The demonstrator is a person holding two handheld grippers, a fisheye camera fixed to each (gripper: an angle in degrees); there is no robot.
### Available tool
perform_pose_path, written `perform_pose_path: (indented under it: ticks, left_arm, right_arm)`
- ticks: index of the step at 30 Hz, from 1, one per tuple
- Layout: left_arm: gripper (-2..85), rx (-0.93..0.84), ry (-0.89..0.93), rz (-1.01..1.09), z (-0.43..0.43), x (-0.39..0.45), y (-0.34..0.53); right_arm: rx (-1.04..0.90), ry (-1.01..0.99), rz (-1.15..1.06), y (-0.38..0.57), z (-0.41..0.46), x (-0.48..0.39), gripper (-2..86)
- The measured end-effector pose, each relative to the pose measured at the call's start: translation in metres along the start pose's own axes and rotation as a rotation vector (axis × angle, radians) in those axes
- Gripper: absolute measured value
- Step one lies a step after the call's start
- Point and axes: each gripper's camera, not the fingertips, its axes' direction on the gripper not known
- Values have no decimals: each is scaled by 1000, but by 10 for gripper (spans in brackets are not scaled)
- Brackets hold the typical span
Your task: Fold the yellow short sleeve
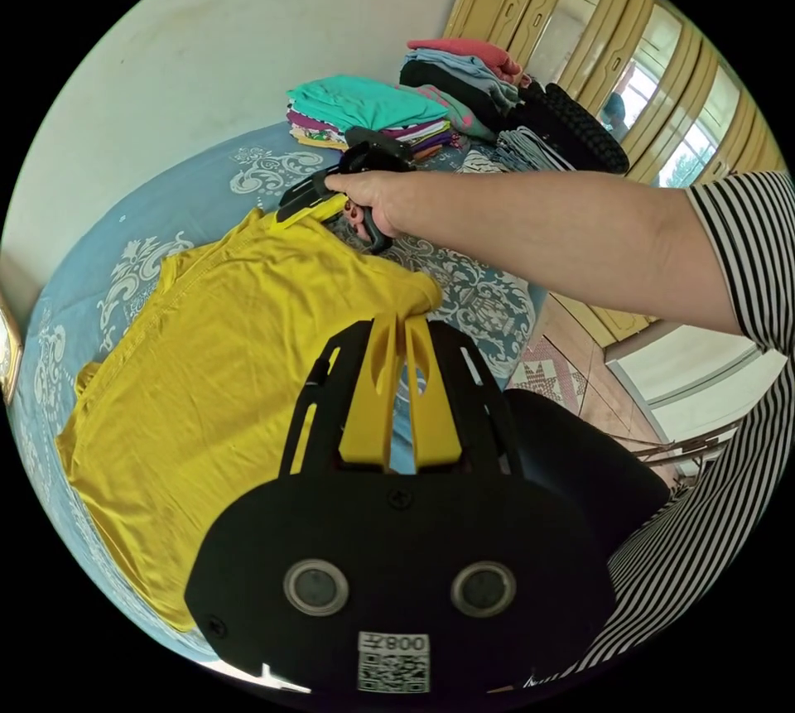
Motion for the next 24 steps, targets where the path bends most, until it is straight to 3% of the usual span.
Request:
perform_pose_path:
  ticks: [12, 24]
  left_arm:
    - [15, 89, 59, -54, -44, -60, 88]
    - [14, 238, 81, -279, -155, -210, 298]
  right_arm:
    - [34, -10, -53, -24, 37, -77, 11]
    - [69, -111, -206, -30, 119, -230, 9]
